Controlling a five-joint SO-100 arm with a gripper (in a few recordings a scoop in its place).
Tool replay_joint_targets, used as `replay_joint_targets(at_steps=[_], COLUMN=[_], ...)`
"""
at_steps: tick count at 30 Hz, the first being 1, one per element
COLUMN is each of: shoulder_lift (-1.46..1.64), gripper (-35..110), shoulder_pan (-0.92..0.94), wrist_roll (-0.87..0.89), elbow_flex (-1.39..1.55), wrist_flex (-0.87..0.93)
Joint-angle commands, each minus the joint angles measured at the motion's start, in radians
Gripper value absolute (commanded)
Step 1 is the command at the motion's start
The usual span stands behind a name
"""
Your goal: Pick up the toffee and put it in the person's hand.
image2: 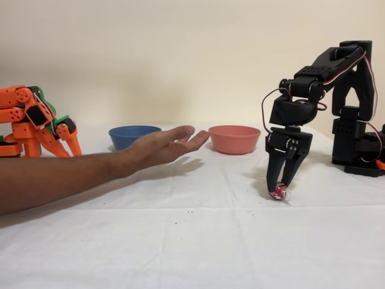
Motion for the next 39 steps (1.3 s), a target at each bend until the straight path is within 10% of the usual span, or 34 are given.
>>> replay_joint_targets(at_steps=[1,39], shoulder_lift=[0.074,0.411], gripper=[11,11], shoulder_pan=[0.003,0.282], wrist_roll=[0.0,-0.236], elbow_flex=[-0.071,-0.324], wrist_flex=[0.012,0.12])
